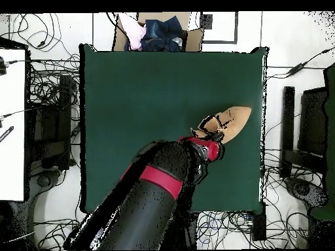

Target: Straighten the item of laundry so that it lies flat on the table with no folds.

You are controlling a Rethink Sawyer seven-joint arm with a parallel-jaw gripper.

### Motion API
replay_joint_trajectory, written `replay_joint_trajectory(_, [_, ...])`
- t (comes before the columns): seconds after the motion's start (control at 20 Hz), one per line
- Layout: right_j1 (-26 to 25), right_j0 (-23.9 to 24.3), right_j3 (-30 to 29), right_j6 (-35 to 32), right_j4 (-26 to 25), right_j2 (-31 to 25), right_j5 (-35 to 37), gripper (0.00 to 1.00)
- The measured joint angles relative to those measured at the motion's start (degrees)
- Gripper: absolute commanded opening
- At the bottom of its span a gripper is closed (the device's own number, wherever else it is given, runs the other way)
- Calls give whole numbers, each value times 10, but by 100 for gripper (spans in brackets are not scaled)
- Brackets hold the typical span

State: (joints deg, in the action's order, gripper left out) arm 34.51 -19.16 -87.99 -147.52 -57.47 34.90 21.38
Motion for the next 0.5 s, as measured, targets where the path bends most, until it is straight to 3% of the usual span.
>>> replay_joint_trajectory(0.5, [-55, -68, -2, -25, 84, 47, 0, 0])
